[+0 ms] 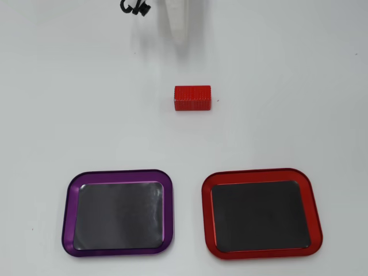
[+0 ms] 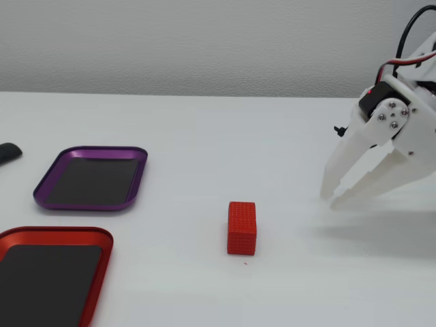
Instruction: Grasp a red block and put it in the left red dish.
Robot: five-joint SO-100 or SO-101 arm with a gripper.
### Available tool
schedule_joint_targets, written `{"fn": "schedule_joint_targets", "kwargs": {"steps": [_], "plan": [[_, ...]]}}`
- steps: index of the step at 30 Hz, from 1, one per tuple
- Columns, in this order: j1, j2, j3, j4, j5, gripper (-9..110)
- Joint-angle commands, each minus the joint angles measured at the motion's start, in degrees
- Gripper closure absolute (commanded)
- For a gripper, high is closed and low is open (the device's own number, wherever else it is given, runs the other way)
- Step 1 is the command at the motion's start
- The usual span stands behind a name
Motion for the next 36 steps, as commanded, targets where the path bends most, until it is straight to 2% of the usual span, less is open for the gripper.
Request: {"fn": "schedule_joint_targets", "kwargs": {"steps": [1, 10, 17, 20, 26, 32, 36], "plan": [[-0.26, -4.31, -6.06, -0.53, -1.32, 102], [-3.60, -46.67, -35.42, -1.85, -0.79, 99], [-6.94, -76.73, -57.13, 5.89, 0.00, 75], [-7.29, -85.78, -63.19, 6.59, 3.52, 70], [-7.29, -95.54, -66.01, 5.71, 4.22, 70], [-6.68, -97.38, -66.01, 5.54, 4.22, 70], [-6.50, -97.65, -63.90, 0.97, 4.13, 70]]}}
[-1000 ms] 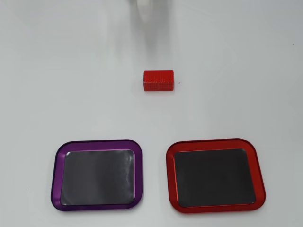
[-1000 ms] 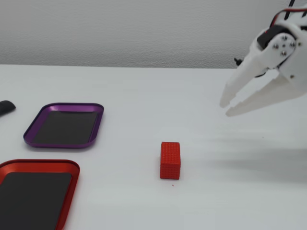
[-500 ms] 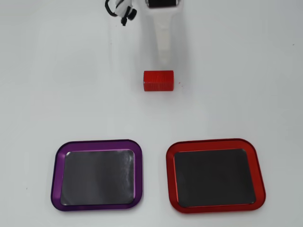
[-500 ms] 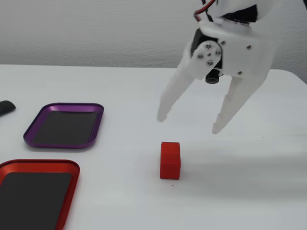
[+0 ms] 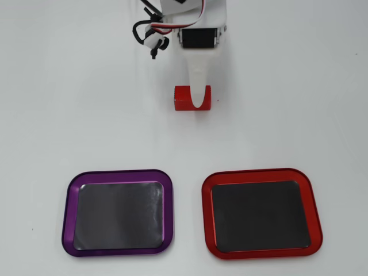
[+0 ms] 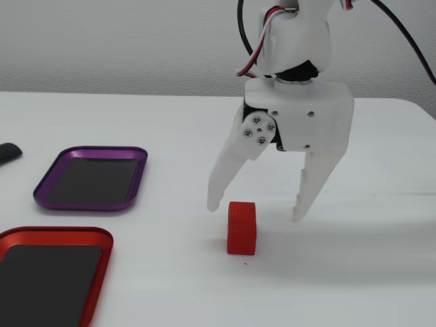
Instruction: Grasp a red block and put it in the left red dish.
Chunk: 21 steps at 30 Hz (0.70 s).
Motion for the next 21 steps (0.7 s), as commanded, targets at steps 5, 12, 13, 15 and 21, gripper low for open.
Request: {"fn": "schedule_joint_targets", "kwargs": {"steps": [5, 12, 13, 15, 21], "plan": [[0.09, 0.26, 6.86, -11.95, -0.35, 70], [0.26, 0.35, 11.95, -18.28, -0.53, 70], [0.35, 0.35, 11.95, -18.46, -0.62, 70], [0.44, 0.26, 11.95, -18.81, -0.62, 71], [0.35, 0.70, 11.95, -18.11, -0.62, 83]]}}
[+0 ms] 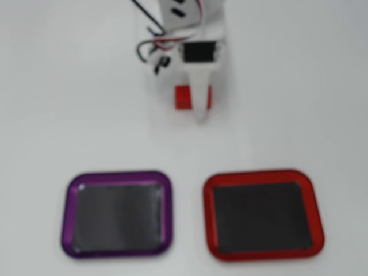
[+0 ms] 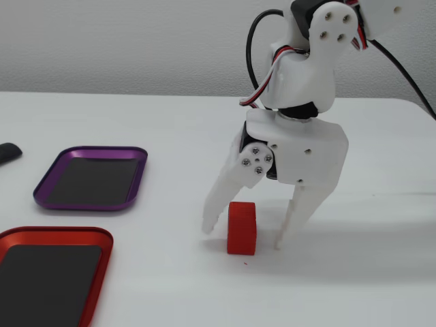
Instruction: Grasp a red block and put it in the left red dish.
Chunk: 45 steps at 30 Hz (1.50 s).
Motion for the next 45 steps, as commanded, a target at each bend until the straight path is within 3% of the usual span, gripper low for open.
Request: {"fn": "schedule_joint_targets", "kwargs": {"steps": [1, 11, 26, 36, 45], "plan": [[0.18, 0.79, 0.00, -0.09, -0.35, 86], [0.09, 1.67, -1.05, 0.97, -4.48, 100], [0.18, 27.16, -1.05, 8.26, -10.28, 99], [0.09, 33.40, -0.88, -15.56, -9.93, 99], [-0.44, 19.95, -3.69, -26.02, -9.67, 99]]}}
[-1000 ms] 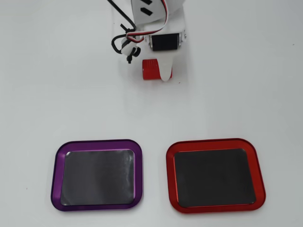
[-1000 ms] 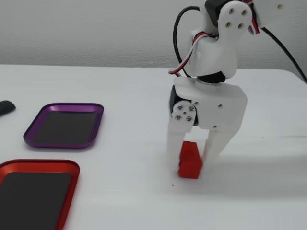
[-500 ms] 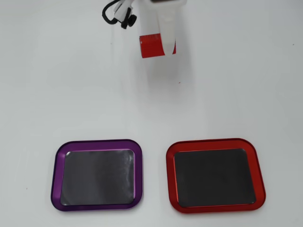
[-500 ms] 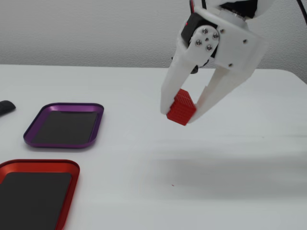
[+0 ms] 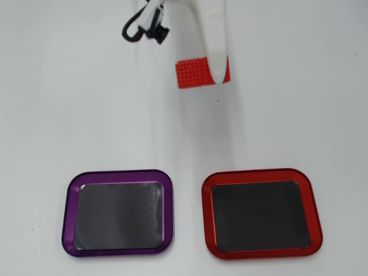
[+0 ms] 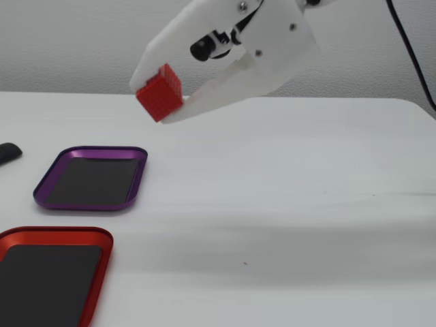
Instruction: Grasp a red block and put it in the left red dish.
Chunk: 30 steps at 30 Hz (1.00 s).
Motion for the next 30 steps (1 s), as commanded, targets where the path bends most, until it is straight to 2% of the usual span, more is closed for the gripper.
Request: {"fn": "schedule_joint_targets", "kwargs": {"steps": [1, 14, 30], "plan": [[-0.53, -4.66, -4.75, -3.08, 0.26, 99], [-0.79, -31.03, -25.75, -2.72, -0.26, 99], [-8.96, -35.60, -29.27, -3.60, 3.34, 99]]}}
